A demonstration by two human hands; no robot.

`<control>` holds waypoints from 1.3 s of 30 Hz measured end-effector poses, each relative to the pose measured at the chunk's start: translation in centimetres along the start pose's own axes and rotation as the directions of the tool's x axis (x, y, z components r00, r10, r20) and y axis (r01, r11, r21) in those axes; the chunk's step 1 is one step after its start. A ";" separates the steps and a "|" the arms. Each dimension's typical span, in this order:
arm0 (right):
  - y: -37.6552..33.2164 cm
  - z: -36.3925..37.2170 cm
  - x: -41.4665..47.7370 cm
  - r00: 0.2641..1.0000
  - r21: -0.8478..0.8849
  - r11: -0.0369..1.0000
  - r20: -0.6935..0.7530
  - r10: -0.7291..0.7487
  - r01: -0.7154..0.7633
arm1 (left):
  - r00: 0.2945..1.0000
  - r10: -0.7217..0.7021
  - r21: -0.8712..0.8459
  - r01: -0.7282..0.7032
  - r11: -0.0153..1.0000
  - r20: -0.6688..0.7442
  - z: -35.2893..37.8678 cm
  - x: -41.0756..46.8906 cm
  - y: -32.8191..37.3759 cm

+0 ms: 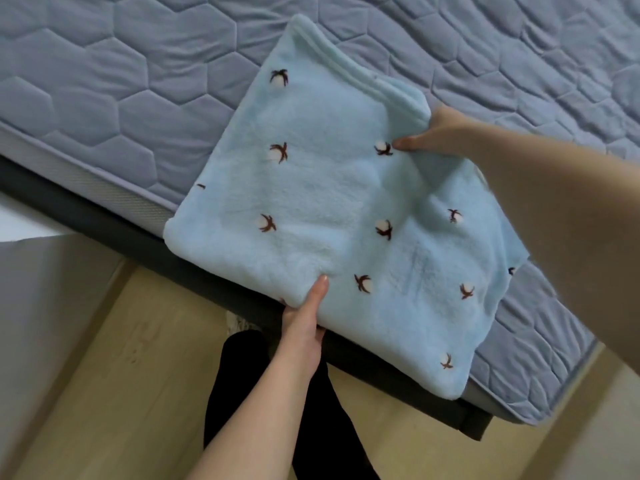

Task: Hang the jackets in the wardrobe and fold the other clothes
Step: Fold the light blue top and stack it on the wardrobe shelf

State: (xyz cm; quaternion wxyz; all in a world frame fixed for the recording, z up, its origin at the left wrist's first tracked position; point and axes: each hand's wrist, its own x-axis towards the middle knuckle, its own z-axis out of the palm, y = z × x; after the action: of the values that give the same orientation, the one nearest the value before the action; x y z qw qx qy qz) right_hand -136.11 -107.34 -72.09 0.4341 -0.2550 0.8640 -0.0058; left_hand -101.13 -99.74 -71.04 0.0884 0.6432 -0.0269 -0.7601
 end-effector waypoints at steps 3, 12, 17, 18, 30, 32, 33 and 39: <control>0.2 -1.1 -2.1 0.997 0.119 0.991 0.056 0.062 -0.068 | 1.000 0.000 -0.029 -0.001 1.000 -0.009 0.7 -1.2 0.3; 3.2 -10.6 -13.3 0.969 0.585 0.811 -0.191 0.155 -0.014 | 0.953 0.283 0.195 -0.300 0.934 0.111 6.9 -9.1 14.7; 3.2 -19.6 -21.3 0.938 0.833 0.506 -0.324 0.121 0.222 | 0.767 0.486 0.336 -0.628 0.702 0.418 18.6 -16.5 26.1; 3.2 -20.8 -22.6 0.934 0.842 0.476 -0.341 0.103 0.255 | 0.717 0.511 0.342 -0.685 0.643 0.475 20.6 -18.1 27.7; 9.2 0.8 -26.7 0.967 0.868 0.496 -0.112 0.228 -0.016 | 0.814 0.426 0.800 -0.532 0.276 0.394 14.3 -10.0 25.3; 11.1 8.7 -26.8 0.976 0.822 0.550 0.037 0.213 -0.151 | 0.878 0.393 0.898 -0.378 0.224 0.272 8.5 -5.9 22.3; 11.6 12.0 -26.8 0.977 0.795 0.573 0.111 0.183 -0.197 | 0.895 0.386 0.929 -0.317 0.192 0.225 6.1 -4.2 21.1; 12.0 17.6 -25.3 0.924 0.804 0.475 0.377 0.056 -0.357 | 0.890 0.401 0.963 -0.262 0.059 0.217 2.0 -0.3 19.8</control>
State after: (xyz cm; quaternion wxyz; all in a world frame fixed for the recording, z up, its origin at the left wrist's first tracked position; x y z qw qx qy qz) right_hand -115.61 -81.90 -66.91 0.6253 0.1052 0.6930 -0.3431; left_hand -101.11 -119.33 -67.29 -0.1770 0.5586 -0.6532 -0.4794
